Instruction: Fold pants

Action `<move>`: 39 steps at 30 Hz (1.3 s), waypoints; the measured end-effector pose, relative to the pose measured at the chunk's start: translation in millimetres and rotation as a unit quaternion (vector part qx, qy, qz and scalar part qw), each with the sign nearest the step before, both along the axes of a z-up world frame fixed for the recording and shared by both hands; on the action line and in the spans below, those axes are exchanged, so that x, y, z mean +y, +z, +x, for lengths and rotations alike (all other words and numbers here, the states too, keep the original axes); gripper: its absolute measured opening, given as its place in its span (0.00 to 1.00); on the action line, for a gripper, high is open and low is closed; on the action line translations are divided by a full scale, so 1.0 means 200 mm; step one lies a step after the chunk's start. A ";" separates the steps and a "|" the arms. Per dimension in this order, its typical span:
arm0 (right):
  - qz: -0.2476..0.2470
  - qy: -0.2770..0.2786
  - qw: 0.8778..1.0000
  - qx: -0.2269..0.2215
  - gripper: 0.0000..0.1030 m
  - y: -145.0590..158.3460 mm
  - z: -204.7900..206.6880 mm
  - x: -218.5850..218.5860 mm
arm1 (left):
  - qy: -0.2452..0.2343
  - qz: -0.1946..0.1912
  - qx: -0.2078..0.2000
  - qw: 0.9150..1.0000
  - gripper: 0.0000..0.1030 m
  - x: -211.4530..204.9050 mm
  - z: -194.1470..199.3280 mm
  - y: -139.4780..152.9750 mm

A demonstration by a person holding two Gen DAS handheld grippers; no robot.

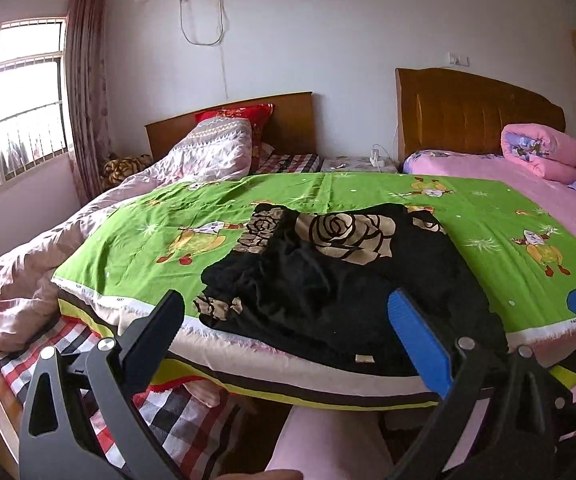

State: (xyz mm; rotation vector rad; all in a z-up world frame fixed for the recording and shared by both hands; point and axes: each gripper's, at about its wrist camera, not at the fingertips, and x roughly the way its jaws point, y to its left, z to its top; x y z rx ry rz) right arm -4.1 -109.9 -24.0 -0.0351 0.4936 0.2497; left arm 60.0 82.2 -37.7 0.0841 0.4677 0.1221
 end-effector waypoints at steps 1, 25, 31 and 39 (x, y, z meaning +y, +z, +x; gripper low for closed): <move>-0.001 0.000 1.000 0.000 0.96 0.00 0.00 0.00 | 0.000 0.000 0.001 1.000 0.99 0.00 0.00 0.00; -0.001 0.006 1.000 0.003 0.96 -0.01 0.00 0.01 | 0.000 -0.001 0.008 1.000 0.99 0.00 0.00 -0.02; -0.001 0.007 1.000 0.004 0.96 -0.01 0.00 0.01 | -0.001 -0.002 0.009 1.000 0.99 0.00 0.00 -0.03; 0.000 0.008 1.000 0.006 0.96 -0.02 0.01 0.01 | -0.002 -0.003 0.008 1.000 0.99 0.00 0.00 -0.03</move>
